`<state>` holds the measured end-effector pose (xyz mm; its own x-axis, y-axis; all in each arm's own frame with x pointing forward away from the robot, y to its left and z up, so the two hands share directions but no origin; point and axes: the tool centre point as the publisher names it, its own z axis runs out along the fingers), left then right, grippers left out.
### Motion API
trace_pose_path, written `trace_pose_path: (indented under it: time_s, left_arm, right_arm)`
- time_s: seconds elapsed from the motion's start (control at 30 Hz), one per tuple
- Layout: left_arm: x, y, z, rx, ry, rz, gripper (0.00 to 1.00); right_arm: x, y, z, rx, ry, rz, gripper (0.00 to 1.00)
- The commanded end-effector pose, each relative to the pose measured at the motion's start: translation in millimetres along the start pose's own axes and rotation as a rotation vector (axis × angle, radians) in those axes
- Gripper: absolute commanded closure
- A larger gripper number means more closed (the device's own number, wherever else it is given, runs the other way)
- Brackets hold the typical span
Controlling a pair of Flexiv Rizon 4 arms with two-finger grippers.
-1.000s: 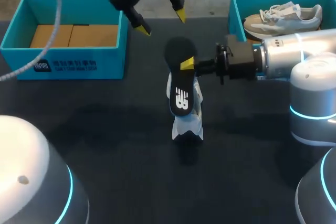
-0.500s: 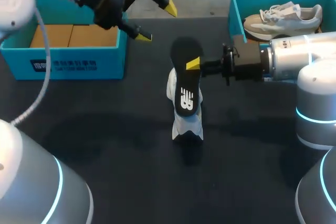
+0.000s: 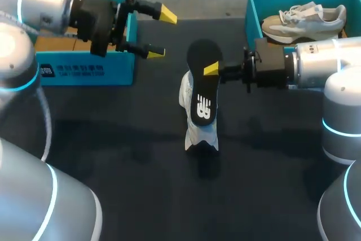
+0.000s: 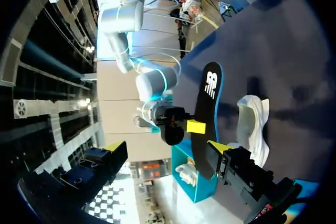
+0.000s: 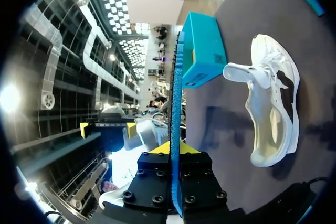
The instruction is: Take the shoe out of the shoebox, open the shoe tongue, remove and reinsert the insole, then place the shoe into the shoebox
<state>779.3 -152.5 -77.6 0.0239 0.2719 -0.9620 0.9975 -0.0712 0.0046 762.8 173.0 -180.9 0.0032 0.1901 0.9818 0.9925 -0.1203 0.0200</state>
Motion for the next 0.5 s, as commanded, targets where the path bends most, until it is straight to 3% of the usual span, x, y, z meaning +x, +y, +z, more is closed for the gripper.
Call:
trace_pose_path:
  time_s: [0.03, 0.37, 0.5]
  left_arm:
    - [7.6, -4.8, -1.5, -0.003, -0.287, 0.022, 0.0]
    - [13.9, -13.7, -0.6, 0.023, -0.332, 0.024, 0.0]
    - [18.5, -16.9, 2.0, 0.033, -0.272, 0.01, 0.0]
  right_arm:
    - [4.5, -2.4, -0.8, 0.001, -0.014, -0.004, 1.0]
    - [8.3, -3.4, -6.6, -0.008, -0.025, -0.011, 1.0]
    - [8.1, -3.2, -6.7, -0.007, -0.027, -0.01, 1.0]
